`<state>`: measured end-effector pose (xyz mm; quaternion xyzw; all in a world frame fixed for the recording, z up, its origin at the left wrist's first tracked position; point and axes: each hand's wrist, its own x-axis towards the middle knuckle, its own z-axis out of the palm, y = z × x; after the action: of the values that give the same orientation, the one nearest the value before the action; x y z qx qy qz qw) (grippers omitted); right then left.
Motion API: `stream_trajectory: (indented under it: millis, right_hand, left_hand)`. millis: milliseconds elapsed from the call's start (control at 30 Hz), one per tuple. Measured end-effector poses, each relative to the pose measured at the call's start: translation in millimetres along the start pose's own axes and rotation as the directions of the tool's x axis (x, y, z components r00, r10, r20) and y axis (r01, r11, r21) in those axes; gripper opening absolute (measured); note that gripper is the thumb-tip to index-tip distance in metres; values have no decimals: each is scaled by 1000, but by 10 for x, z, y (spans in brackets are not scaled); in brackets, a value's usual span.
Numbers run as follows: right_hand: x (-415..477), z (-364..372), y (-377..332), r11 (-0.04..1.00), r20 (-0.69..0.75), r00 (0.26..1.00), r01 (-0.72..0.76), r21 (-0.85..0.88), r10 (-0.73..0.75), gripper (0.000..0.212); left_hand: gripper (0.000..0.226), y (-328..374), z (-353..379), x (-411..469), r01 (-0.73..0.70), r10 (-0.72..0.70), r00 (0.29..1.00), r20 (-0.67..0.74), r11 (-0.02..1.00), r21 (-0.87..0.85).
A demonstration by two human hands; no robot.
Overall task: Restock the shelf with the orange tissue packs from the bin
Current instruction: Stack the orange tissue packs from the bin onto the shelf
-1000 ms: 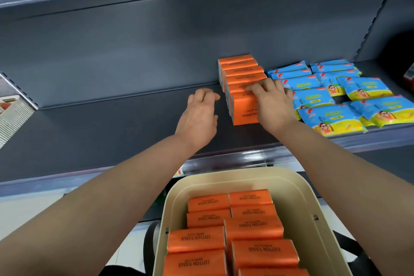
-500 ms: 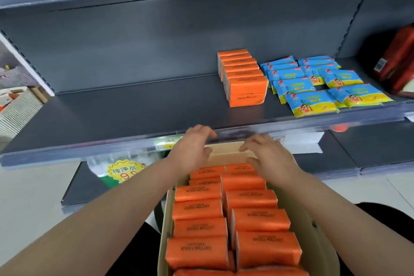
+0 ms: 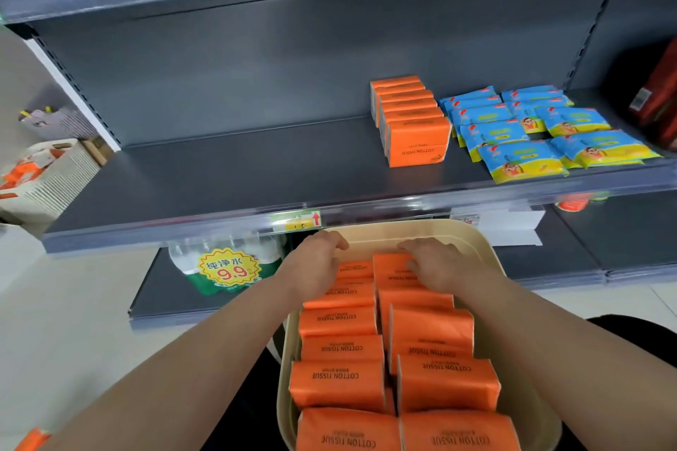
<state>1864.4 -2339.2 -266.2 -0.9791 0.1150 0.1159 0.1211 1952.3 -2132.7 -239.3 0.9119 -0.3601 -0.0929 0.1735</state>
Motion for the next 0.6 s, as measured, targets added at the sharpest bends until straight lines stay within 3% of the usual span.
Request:
stream_trajectory:
  millis: [367, 533, 600]
  right_hand:
    - [125, 147, 88, 993, 0, 999, -41, -114, 41, 40]
    - [161, 183, 105, 989, 52, 993, -108, 99, 103, 31]
    - [159, 180, 101, 992, 52, 994, -104, 73, 101, 38]
  left_hand:
    - [34, 7, 80, 48, -18, 18, 1000, -2, 1000, -14]
    - [33, 56, 119, 54, -32, 33, 999, 8, 999, -21]
    - [34, 62, 109, 43, -39, 39, 999, 1, 999, -30]
